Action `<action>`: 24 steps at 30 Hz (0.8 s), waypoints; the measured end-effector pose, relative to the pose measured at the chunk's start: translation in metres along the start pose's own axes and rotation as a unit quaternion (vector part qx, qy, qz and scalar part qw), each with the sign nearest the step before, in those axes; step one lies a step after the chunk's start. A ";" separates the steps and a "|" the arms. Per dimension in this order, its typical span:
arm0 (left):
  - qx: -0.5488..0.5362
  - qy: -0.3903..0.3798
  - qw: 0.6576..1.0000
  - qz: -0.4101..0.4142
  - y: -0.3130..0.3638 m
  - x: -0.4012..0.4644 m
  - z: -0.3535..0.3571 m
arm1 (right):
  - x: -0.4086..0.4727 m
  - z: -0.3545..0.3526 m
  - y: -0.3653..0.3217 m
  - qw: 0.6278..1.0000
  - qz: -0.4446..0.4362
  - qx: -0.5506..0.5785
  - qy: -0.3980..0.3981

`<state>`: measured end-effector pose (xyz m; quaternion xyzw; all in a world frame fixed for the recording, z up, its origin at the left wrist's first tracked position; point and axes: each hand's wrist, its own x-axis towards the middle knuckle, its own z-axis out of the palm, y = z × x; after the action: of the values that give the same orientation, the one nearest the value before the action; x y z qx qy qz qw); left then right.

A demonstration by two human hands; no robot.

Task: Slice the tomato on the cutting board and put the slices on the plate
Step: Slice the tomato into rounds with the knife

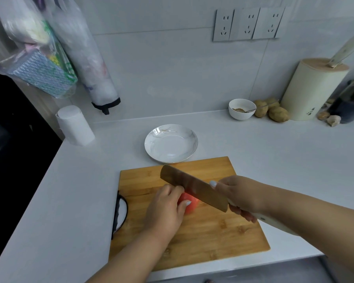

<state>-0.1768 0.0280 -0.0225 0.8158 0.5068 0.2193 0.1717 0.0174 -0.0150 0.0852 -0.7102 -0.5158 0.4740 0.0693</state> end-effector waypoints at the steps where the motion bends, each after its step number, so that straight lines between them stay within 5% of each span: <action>1: 0.000 0.001 1.000 0.003 0.000 0.000 0.000 | 0.001 0.001 -0.001 1.000 0.000 -0.003 0.001; 13: -0.007 0.011 1.000 0.024 -0.002 0.000 0.002 | 0.030 0.020 -0.025 0.999 -0.037 -0.007 -0.004; 24: 0.002 0.021 1.000 0.020 -0.003 -0.001 0.005 | 0.026 0.010 0.004 1.000 0.015 0.000 -0.021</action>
<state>-0.1763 0.0284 -0.0283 0.8215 0.4940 0.2386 0.1553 0.0133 -0.0003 0.0619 -0.7077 -0.5064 0.4900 0.0513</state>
